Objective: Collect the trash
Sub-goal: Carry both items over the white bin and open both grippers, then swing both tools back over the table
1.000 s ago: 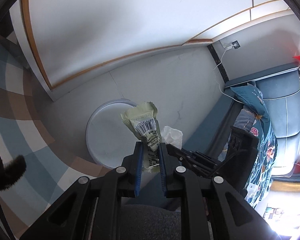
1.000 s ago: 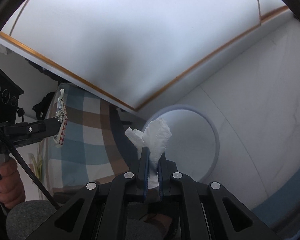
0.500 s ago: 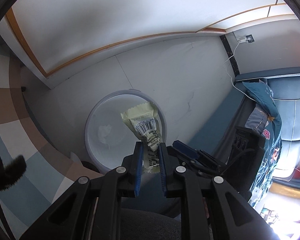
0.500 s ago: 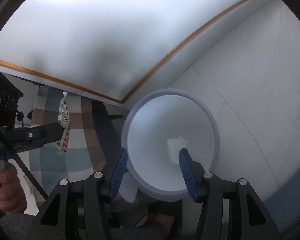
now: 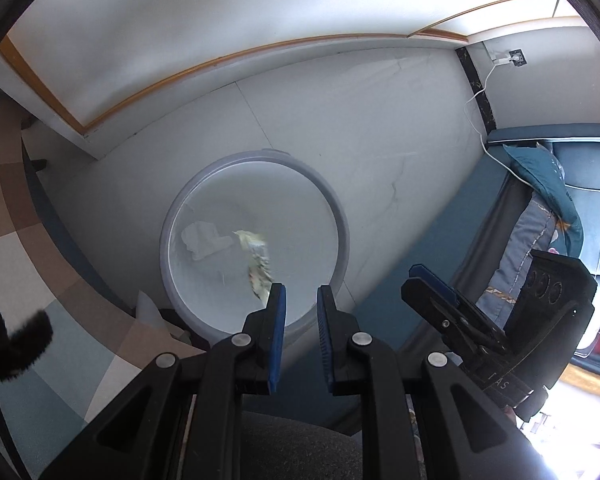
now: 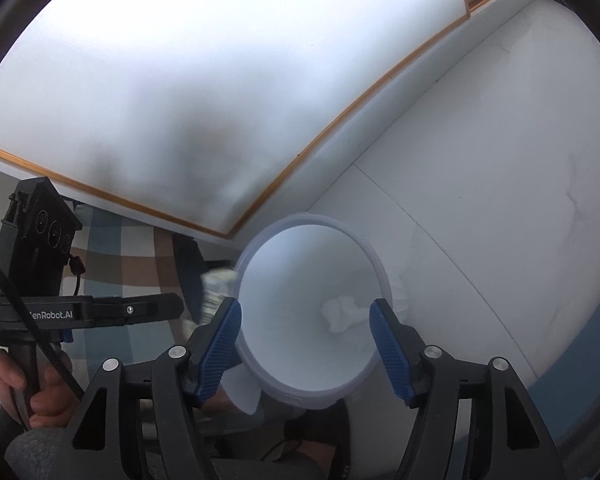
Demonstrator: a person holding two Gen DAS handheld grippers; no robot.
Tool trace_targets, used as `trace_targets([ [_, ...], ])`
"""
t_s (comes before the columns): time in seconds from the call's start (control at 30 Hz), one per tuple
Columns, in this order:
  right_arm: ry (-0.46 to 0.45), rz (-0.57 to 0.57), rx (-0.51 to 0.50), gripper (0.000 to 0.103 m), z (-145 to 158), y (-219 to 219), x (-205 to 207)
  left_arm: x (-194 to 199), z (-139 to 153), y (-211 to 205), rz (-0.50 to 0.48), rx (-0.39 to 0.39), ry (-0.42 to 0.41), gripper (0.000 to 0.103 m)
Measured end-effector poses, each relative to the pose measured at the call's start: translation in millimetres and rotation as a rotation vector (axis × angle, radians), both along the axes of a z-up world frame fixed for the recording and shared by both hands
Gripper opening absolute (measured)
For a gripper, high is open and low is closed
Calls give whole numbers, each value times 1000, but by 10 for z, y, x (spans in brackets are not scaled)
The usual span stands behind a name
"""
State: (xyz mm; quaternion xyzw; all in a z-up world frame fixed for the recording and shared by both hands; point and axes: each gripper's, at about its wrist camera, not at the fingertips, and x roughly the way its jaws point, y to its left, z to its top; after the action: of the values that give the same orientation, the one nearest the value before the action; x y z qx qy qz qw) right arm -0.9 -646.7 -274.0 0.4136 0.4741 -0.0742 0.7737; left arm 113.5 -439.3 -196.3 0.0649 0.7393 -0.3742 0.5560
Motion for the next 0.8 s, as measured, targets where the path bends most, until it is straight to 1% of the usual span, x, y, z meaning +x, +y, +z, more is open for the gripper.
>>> trace_targets([
  [0.1,6,-11,8,69,-26,6,-21,2,-21,-10,0,11,24,13],
  [0.17,9,-8,8,70,-26,0,-35,7,-11,16,8,18,26,18],
  [0.23,7,-3,2,75,-14,9,-41,4,23,48,17,26,8,35],
  [0.27,9,0,-6,76,-7,14,-43,-8,38,63,17,29,-9,40],
  [0.3,11,1,-13,79,1,24,-41,-18,59,72,17,33,-28,50],
  [0.33,11,1,-16,81,12,32,-41,-25,92,83,20,42,-56,57],
  [0.4,12,-1,-18,83,17,51,-35,-40,186,125,24,54,-124,58],
  [0.57,-14,3,-30,88,147,74,-54,-63,395,233,50,48,-243,59],
  [0.73,-43,17,-67,92,349,95,-77,-109,648,340,82,42,-337,60],
  [0.8,-59,17,-67,94,424,116,-84,-137,736,382,98,38,-375,60],
])
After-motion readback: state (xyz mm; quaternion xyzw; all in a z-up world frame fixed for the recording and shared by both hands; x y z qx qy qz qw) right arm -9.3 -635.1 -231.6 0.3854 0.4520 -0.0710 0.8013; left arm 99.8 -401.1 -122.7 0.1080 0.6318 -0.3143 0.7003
